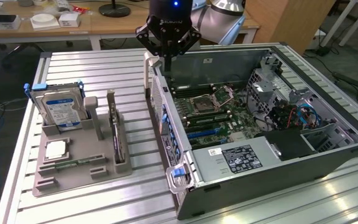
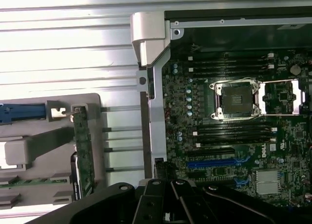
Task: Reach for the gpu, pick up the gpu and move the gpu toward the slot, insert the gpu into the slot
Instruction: 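Reach for the gpu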
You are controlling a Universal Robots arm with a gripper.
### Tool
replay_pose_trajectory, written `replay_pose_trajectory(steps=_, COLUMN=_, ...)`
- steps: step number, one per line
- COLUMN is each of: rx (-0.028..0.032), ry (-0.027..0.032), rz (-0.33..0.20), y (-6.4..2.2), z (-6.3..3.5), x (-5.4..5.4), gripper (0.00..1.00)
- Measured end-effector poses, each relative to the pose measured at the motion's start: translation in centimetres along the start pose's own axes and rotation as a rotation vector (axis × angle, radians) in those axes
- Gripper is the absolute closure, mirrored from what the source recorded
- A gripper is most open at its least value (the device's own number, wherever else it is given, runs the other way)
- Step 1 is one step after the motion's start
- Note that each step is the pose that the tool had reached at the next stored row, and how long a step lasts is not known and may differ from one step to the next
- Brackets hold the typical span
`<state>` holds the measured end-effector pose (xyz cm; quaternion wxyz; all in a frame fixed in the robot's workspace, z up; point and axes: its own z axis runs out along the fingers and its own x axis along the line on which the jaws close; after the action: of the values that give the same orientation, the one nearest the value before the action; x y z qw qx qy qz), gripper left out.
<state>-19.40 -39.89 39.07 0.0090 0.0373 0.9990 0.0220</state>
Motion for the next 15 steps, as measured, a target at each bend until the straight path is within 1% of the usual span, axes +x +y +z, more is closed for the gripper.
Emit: replay_pose_trajectory(steps=15, rx=0.0001, ry=0.0014, rz=0.0, y=-0.06, z=0.02, x=0.73, gripper=0.9)
